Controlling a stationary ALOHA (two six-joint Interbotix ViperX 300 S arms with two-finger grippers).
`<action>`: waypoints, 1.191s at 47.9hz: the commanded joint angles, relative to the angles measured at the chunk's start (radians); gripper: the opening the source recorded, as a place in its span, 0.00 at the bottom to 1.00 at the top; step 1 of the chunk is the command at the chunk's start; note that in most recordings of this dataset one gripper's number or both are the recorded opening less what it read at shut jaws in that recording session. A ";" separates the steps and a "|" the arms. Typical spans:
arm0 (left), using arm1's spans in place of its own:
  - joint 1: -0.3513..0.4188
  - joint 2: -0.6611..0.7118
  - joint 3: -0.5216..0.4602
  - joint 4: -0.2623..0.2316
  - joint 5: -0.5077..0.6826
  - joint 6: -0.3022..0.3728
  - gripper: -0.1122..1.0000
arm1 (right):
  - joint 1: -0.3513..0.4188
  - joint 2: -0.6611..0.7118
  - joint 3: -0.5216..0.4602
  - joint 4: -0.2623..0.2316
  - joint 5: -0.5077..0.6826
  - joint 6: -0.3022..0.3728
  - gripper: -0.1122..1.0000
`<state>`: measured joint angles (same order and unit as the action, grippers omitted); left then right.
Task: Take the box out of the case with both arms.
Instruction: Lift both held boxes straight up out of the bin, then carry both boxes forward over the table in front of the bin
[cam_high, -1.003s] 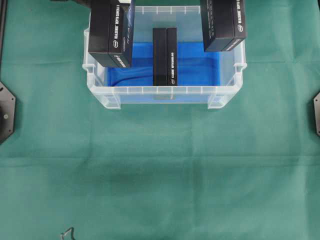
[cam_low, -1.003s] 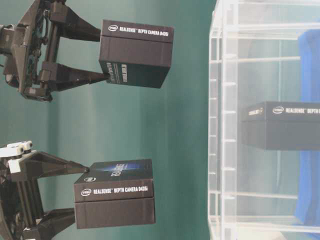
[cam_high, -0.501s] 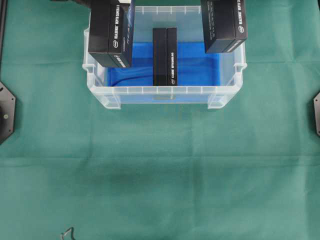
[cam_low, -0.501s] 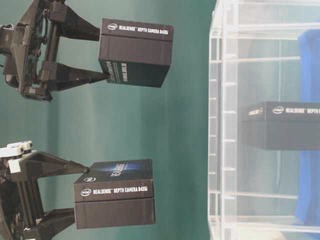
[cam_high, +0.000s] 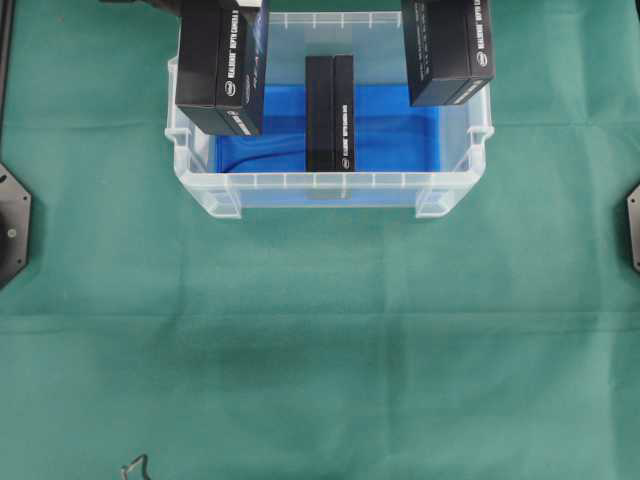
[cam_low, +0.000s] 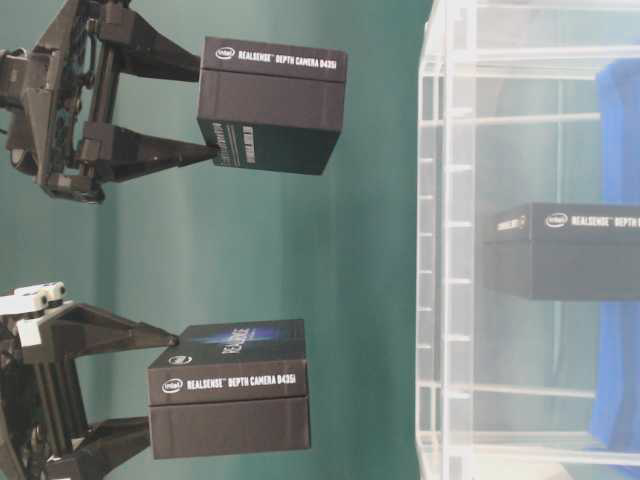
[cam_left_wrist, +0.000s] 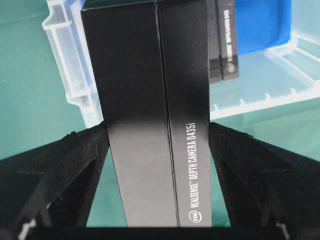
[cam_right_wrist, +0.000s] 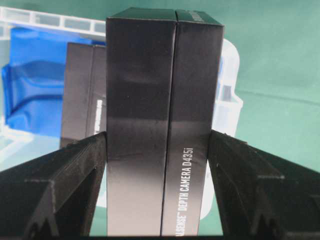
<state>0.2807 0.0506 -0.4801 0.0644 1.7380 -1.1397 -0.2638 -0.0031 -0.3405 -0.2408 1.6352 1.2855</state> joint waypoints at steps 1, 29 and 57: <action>-0.003 -0.018 -0.023 0.002 -0.002 0.000 0.68 | 0.005 -0.037 -0.029 -0.008 0.000 0.002 0.69; -0.003 -0.018 -0.021 0.002 -0.002 0.000 0.68 | 0.003 -0.037 -0.029 -0.008 0.000 0.002 0.69; -0.112 -0.017 -0.018 0.000 0.015 -0.069 0.68 | 0.120 -0.037 -0.029 -0.006 0.064 0.055 0.69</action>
<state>0.1994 0.0491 -0.4801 0.0629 1.7533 -1.1904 -0.1733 -0.0031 -0.3405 -0.2408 1.6874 1.3346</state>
